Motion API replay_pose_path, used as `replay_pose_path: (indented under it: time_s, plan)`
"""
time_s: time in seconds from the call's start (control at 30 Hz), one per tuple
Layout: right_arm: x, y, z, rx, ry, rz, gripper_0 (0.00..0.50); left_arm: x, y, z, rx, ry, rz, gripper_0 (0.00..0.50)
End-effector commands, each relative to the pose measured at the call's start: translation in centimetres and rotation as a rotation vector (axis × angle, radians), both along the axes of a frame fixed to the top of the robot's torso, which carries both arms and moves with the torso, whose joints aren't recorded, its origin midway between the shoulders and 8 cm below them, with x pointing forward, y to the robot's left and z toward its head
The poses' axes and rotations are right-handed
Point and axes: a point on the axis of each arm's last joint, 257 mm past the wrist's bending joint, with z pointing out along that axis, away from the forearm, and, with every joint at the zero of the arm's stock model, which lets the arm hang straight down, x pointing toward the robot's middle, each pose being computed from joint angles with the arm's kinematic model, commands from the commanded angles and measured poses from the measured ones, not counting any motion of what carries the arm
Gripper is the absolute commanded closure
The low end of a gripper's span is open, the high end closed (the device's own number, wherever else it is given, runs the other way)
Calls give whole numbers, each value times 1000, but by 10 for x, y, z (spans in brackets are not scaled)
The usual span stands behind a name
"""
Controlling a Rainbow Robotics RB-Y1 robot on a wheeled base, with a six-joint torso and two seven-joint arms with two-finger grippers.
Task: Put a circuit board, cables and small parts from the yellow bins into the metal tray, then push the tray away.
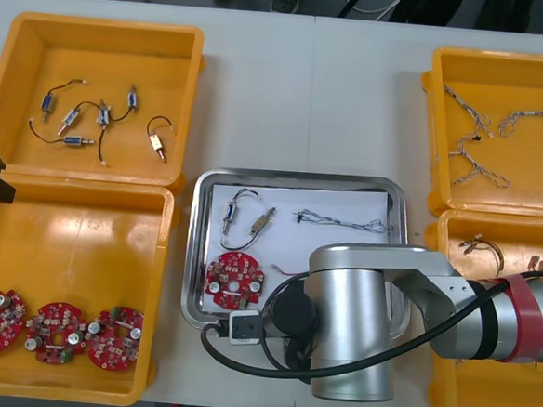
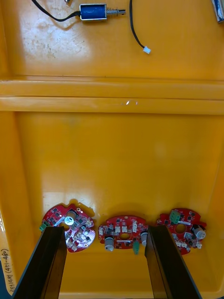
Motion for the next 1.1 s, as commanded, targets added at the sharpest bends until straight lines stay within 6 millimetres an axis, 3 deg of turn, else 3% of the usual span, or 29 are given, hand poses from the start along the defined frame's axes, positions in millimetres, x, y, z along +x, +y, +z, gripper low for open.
replay_pose_path:
  time_s: [0.03, 0.67, 0.7, 0.73, 0.77, 0.8, 0.87, 0.97, 1.1]
  plan:
    - [-1, 23, 1, 37, -19, 1, 0, -2, 17, 15, 56, -30, 17, 0]
    - [0, 21, 2, 31, -26, -23, 0, -2, 17, 15, 56, -30, 17, 0]
    - [-1, 21, 2, 31, -24, -24, 67, -2, 17, 15, 56, -30, 17, 0]
    - [-1, 20, 2, 29, -24, -26, 67, -2, 17, 15, 56, -30, 17, 0]
    - [-1, 20, 2, 29, -24, -27, 167, -2, 17, 15, 56, -30, 17, 0]
    - [-1, 20, 2, 29, -24, -27, 167, -2, 17, 15, 56, -30, 17, 0]
    - [-2, 20, 3, 28, -24, -27, 255, -2, 17, 15, 56, -30, 17, 0]
    - [-3, 20, 3, 29, -24, -27, 326, -2, 17, 15, 56, -30, 17, 0]
    - [-5, 21, 5, 30, -24, -22, 369, -2, 17, 15, 56, -30, 17, 0]
